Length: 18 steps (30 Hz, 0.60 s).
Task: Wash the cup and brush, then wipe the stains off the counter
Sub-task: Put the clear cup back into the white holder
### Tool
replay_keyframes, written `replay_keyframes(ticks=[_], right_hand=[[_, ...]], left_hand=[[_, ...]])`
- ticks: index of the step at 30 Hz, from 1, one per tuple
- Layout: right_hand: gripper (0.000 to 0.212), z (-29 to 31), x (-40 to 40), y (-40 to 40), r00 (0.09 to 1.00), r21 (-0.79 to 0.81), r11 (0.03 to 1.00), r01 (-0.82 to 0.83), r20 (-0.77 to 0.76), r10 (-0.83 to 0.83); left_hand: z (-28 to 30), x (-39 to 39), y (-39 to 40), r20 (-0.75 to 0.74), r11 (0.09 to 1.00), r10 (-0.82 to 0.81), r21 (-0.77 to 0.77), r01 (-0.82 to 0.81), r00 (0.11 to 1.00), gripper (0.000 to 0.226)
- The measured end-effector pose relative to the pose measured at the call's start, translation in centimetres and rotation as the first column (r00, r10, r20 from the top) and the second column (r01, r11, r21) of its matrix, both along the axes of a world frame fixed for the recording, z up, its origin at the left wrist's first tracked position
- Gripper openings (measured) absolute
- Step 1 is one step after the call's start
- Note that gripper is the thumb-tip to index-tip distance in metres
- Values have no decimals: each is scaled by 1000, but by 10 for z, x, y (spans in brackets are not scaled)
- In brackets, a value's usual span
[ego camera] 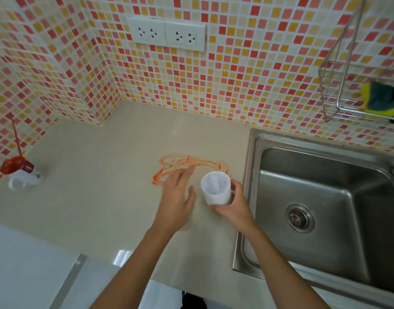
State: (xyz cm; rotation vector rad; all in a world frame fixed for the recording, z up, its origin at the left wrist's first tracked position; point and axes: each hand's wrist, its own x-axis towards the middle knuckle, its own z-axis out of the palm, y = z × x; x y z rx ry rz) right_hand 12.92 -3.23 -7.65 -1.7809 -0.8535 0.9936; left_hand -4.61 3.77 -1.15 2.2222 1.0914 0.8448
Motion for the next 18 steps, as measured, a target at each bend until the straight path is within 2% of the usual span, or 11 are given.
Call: replay_keyframes(ticks=[2,4,7,9,12,16,18], right_hand=[[89,8,7,-8,997,-38,998,-50,-63,47],[87,17,16,-14,990,-79,993,-88,-113,79],[77,30,26,-16,950,-72,988,-140,-291,113],[73,40,26,-16,929,-79,979,-187,-337,150],[76,56,17,-12,957,-83,966,-245,-180,227],[74,72,0,-3,933,-51,935,-351,63,354],[74,78,-13,1,896,-27,915,-403,192,400]], left_hand=[[-6,-32,-17,131,976,211,-89,-201,969,59],[-21,-61,-27,73,927,321,-229,-298,944,69],[-52,-85,-37,-121,895,199,-381,-230,973,82],[-66,-87,-38,-176,877,117,-443,-185,977,86],[-77,-81,-33,-163,861,102,-480,-169,981,89],[-68,-74,-30,-48,884,128,-448,-136,991,59],[-66,-73,-29,-11,881,132,-457,-122,991,59]])
